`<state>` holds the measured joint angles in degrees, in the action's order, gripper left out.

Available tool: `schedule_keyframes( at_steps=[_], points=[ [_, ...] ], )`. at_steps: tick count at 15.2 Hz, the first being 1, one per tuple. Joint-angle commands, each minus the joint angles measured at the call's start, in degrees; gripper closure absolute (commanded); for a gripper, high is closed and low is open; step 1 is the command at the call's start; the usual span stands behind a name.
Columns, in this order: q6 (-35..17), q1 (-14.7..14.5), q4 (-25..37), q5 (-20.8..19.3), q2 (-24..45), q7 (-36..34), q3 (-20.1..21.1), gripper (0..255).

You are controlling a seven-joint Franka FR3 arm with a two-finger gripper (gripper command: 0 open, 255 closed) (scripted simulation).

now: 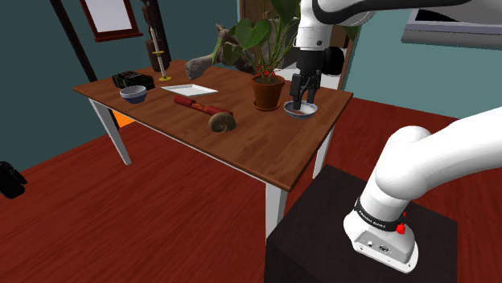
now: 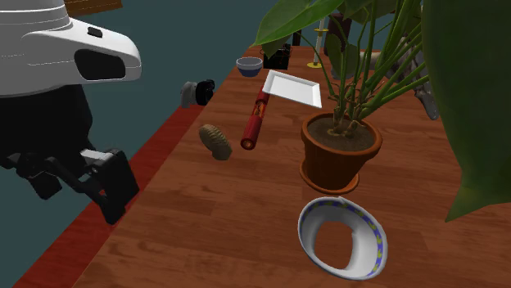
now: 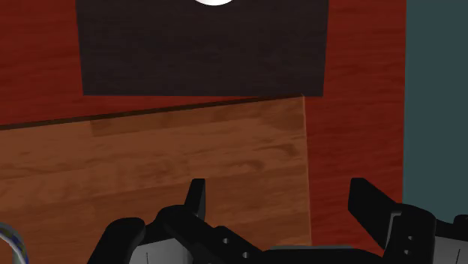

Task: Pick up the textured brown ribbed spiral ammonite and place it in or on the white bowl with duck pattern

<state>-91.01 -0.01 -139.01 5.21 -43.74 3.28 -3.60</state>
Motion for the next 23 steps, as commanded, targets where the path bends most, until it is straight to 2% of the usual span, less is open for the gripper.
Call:
schedule_keyframes(
  at_steps=[1,6,12,23],
  points=[
    [0.0,0.0,0.0,0.0,0.0,0.0,0.0,0],
    [-7.4,-2.1,3.4,-2.5,10.3,9.9,-2.9,0],
    [-14.5,-4.7,10.2,-3.5,23.3,21.2,-5.4,0],
    [-21.6,-7.7,28.6,-1.9,46.8,40.0,-6.0,0]
  ],
)
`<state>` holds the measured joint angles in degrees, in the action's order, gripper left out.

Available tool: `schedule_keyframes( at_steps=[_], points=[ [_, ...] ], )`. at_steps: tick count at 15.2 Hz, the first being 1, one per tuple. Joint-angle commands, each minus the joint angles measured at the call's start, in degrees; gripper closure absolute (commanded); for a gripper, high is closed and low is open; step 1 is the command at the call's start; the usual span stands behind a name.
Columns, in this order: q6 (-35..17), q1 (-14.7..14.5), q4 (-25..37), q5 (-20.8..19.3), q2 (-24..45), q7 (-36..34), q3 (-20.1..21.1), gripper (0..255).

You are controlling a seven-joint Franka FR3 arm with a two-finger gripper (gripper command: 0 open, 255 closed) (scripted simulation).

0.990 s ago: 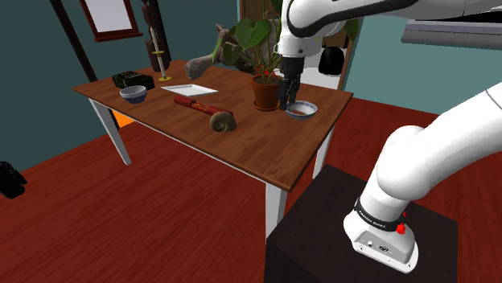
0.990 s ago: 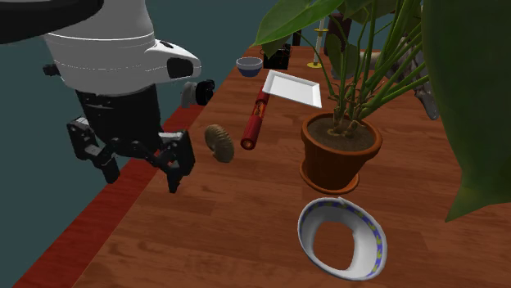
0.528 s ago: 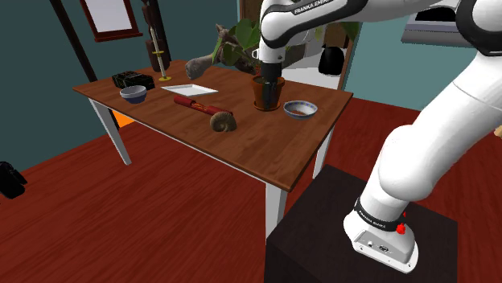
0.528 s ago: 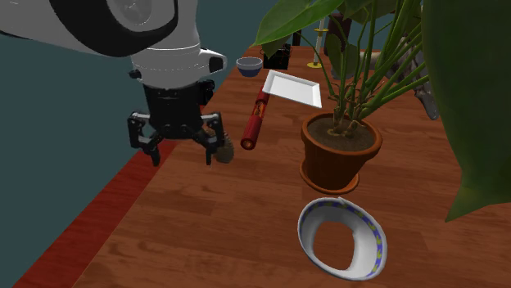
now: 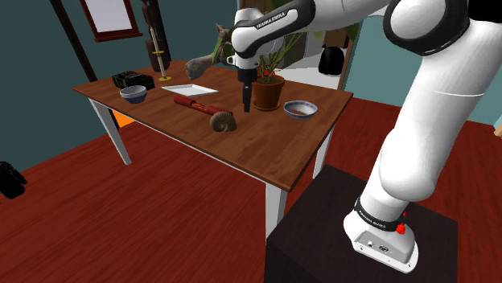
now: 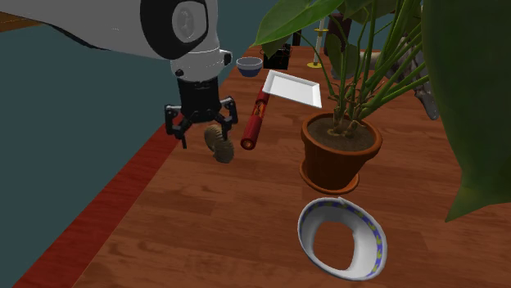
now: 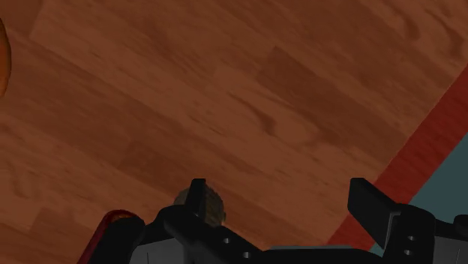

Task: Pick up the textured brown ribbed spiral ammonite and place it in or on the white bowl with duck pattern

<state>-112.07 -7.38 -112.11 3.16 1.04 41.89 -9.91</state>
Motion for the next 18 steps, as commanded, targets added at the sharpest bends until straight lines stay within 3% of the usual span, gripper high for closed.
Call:
schedule_keyframes(
  at_steps=[1,10,18],
  points=[
    [-0.9,-0.5,3.7,0.4,4.1,2.9,0.5,0],
    [-0.9,-1.2,23.1,0.7,21.4,14.0,3.5,0],
    [-5.9,-1.2,19.9,1.0,23.2,14.2,3.7,0]
  ],
)
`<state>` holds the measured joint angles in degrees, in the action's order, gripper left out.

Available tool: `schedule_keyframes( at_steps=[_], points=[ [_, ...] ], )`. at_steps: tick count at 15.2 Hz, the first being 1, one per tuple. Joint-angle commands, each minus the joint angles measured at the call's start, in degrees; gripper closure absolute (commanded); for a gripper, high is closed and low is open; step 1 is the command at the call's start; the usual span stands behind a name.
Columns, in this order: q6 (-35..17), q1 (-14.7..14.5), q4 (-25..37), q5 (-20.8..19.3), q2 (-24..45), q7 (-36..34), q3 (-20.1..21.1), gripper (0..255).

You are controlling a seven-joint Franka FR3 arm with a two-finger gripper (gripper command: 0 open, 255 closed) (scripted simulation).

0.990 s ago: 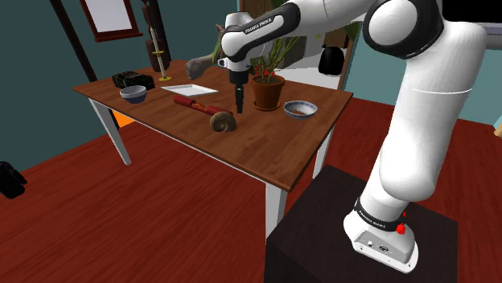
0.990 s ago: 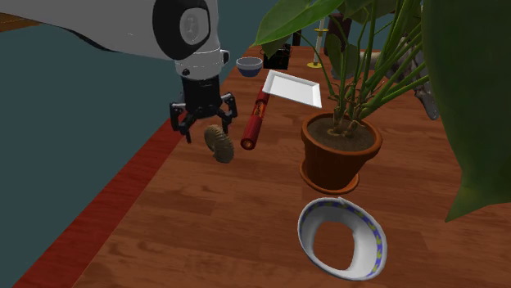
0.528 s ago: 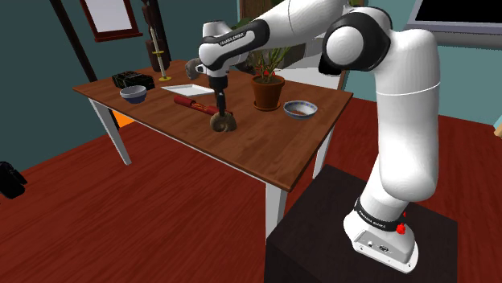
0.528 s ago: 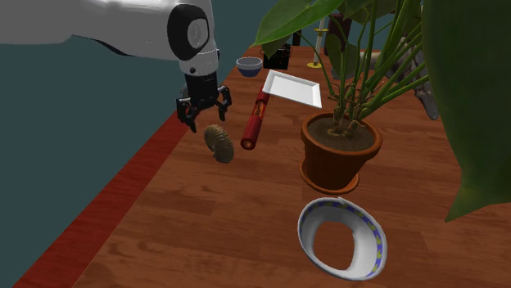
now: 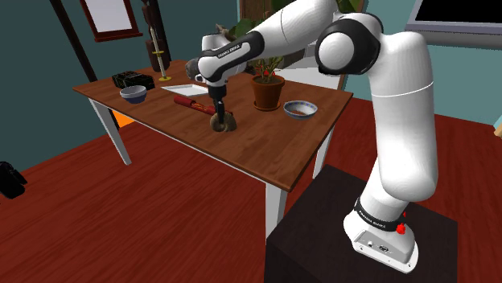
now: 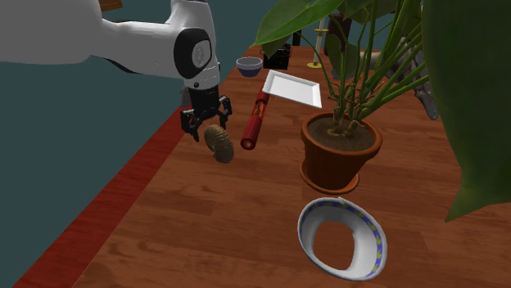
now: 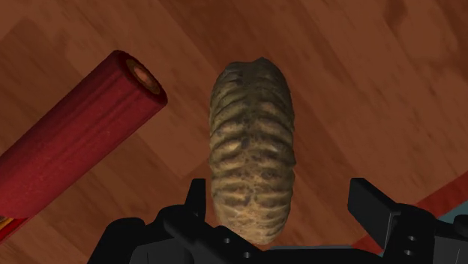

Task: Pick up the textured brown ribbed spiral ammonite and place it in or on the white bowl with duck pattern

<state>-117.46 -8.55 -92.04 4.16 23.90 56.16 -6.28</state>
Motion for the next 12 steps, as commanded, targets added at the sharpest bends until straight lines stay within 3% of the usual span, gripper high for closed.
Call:
schedule_keyframes(
  at_steps=[1,7,8,12],
  points=[
    [-0.5,0.0,-0.2,0.0,0.3,0.0,0.0,0],
    [-0.5,0.0,-0.2,0.0,0.3,0.0,0.0,0],
    [-0.5,0.0,-0.2,0.0,0.3,0.0,0.0,255],
    [-0.5,0.0,-0.1,0.0,0.3,0.0,0.0,255]
  ],
)
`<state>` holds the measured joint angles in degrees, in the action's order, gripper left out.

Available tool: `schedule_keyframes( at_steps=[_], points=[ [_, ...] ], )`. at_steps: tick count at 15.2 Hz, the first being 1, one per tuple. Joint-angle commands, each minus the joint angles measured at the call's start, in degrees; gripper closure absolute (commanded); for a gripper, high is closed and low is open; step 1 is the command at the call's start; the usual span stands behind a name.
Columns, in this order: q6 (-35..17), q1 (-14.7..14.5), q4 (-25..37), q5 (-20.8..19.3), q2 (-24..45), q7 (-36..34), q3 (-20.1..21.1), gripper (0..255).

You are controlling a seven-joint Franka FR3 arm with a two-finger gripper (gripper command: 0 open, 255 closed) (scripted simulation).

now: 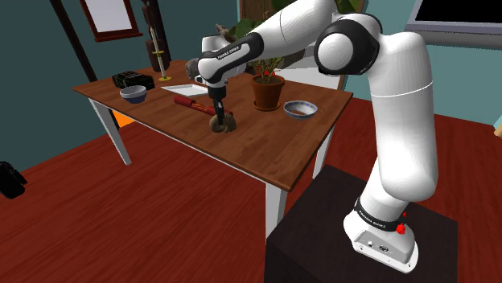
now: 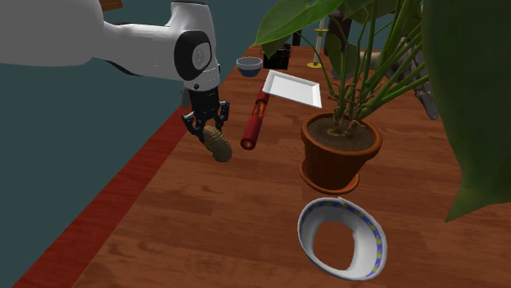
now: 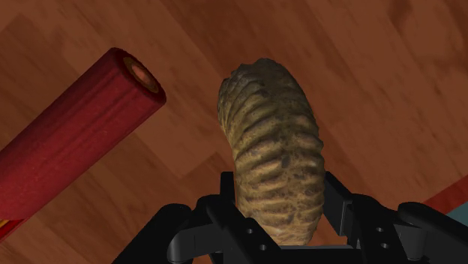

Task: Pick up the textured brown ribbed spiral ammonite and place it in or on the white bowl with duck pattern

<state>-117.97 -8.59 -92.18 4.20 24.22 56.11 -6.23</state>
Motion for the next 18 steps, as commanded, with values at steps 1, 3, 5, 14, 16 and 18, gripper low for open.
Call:
schedule_keyframes(
  at_steps=[1,3,5,14,16,18],
  points=[
    [0.0,0.0,0.0,0.0,0.0,0.0,0.0,255],
    [0.0,0.0,0.0,0.0,0.0,0.0,0.0,255],
    [0.0,0.0,0.0,0.0,0.0,0.0,0.0,255],
    [6.1,0.0,4.3,-0.3,-1.8,-0.3,-0.2,255],
    [7.5,0.0,5.4,-0.4,-2.1,-0.4,-0.2,255],
    [9.0,0.0,6.7,-0.4,-2.3,-0.4,-0.2,255]
  ],
)
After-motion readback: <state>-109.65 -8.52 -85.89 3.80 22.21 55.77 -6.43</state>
